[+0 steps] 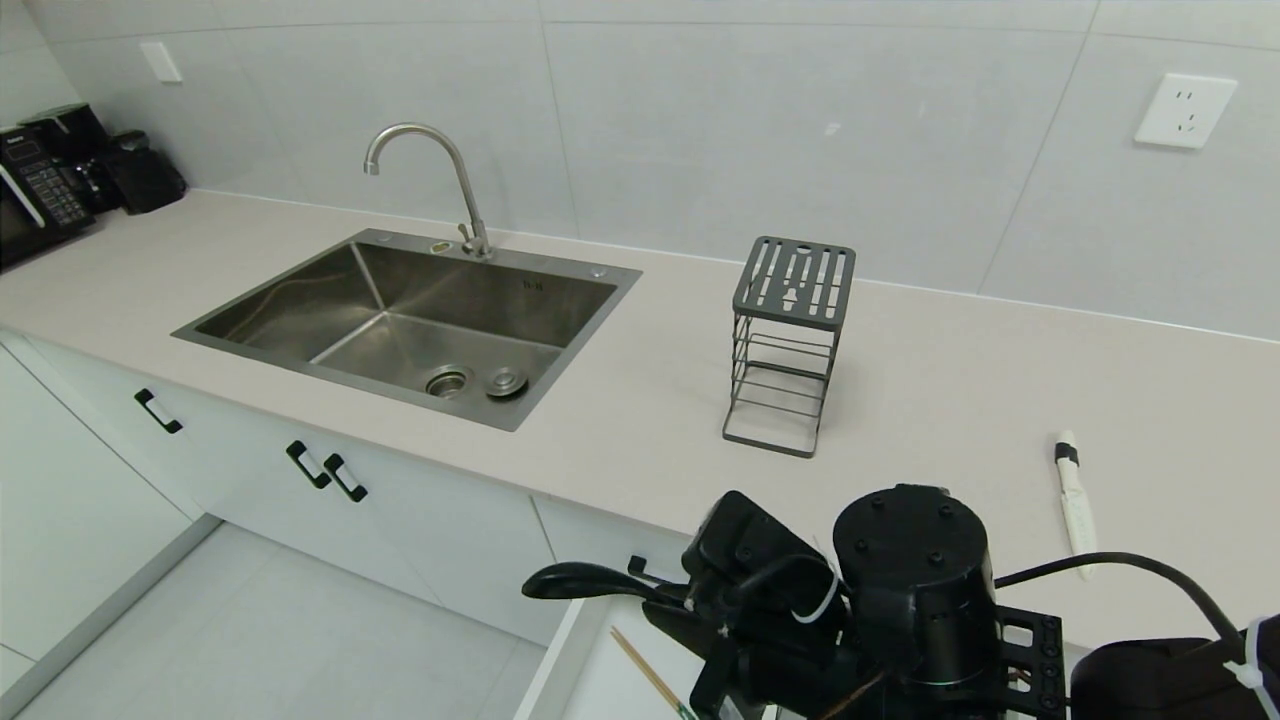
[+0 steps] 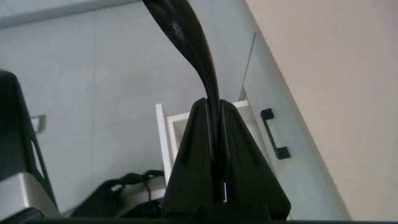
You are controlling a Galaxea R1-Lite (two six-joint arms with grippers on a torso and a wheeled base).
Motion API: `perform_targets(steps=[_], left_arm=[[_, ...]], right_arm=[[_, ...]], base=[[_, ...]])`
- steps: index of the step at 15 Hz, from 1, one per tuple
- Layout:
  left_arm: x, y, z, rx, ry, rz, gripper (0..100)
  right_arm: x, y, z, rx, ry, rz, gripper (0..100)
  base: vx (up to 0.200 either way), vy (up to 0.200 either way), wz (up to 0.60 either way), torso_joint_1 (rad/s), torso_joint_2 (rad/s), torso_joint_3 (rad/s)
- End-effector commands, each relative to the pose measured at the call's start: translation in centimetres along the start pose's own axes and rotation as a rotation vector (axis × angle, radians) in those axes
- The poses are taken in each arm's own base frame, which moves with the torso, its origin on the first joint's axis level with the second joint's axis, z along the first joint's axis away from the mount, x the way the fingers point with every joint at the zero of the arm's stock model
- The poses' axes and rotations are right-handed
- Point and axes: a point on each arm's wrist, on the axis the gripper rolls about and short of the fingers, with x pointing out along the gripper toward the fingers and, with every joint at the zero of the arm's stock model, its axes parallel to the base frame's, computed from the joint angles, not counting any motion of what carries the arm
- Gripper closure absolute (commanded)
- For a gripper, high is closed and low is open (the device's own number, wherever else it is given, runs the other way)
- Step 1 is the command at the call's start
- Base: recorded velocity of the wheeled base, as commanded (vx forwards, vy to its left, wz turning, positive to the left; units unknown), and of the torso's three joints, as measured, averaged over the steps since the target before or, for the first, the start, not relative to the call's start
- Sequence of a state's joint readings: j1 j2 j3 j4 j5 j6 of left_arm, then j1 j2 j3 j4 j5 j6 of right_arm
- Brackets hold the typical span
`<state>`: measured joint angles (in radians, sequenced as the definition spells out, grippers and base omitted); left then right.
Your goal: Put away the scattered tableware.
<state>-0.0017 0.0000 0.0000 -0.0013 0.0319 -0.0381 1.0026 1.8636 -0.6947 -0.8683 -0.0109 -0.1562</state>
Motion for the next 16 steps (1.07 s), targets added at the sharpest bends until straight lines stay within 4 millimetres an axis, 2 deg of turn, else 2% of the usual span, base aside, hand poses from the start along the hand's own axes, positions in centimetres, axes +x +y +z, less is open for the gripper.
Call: perform_targets(steps=[1,4,7,16], left_arm=[[0.00,0.00,0.00,0.000,0.000,0.000,0],[0.00,0.00,0.00,0.000,0.000,0.000,0],[0.00,0.00,0.00,0.000,0.000,0.000,0],[0.00,0.00,0.00,0.000,0.000,0.000,0]], right_arm=[[0.02,0.06,-0.24,-0.002,0.009,0.002,100],[0.00,0.09,-0.45,-0.004,0.017,0.003,100],[0.09,0.14,-0.43,-0.004,0.015,0.006,100],[0.80,0.64,-0.27,-0.009,0.009,0.022,100]], base=[[0.000,0.000,0.00,0.000,0.00,0.000],[0.000,0.000,0.00,-0.017,0.02,0.017],[0.000,0.000,0.00,-0.172,0.33,0.173],[0.000,0.000,0.00,-0.267,0.54,0.257]])
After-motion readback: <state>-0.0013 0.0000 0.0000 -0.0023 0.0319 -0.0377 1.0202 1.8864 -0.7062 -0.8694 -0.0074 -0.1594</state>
